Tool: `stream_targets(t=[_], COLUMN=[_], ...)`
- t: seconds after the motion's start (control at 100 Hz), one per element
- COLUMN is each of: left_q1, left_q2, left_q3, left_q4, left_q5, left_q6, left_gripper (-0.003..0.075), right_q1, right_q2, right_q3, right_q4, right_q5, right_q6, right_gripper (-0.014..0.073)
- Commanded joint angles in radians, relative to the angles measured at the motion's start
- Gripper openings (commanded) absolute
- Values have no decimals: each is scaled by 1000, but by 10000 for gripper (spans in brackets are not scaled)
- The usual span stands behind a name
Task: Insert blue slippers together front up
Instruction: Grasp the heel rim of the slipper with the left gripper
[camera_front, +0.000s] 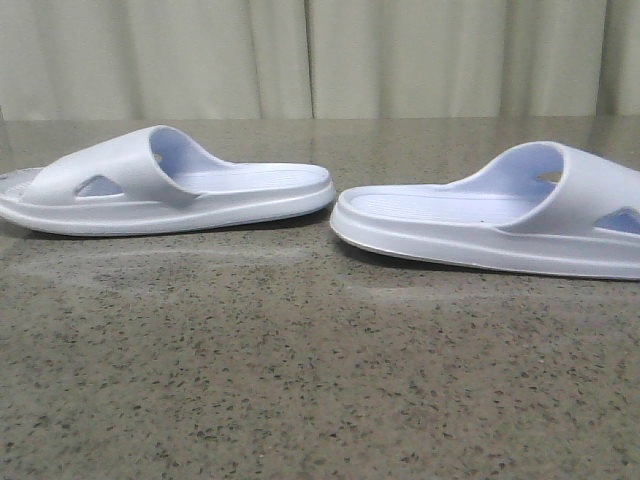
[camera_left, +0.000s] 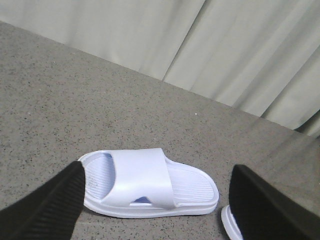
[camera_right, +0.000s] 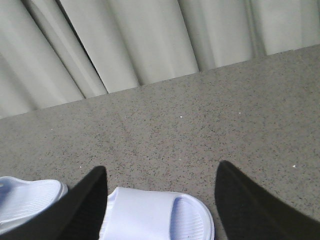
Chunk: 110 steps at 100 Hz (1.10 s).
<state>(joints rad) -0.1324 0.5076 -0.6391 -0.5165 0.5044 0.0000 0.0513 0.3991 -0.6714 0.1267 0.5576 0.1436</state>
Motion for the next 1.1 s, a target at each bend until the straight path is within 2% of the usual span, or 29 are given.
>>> stream_targets(t=[0.0, 0.11, 0.3, 0.69, 1.09], left_q1=[-5, -5, -5, -5, -5], left_q2=[37, 97, 247, 541, 689], left_q3=[-30, -30, -30, -30, -30], left_q4=[-18, -18, -32, -226, -371], left_q5=[-64, -95, -156, -192, -226], left_q6=[-53, -155, -243, -242, -242], left_gripper=[540, 540, 540, 540, 540], right_q1=[-6, -6, -6, -6, -6], right_q2=[17, 17, 17, 17, 17], right_q3=[-33, -33, -33, -33, -33], right_q4=[6, 6, 6, 6, 6], right_q5=[-86, -95, -100, -100, -105], right_q6=[-1, -1, -1, -1, -1], right_gripper=[414, 414, 414, 414, 414])
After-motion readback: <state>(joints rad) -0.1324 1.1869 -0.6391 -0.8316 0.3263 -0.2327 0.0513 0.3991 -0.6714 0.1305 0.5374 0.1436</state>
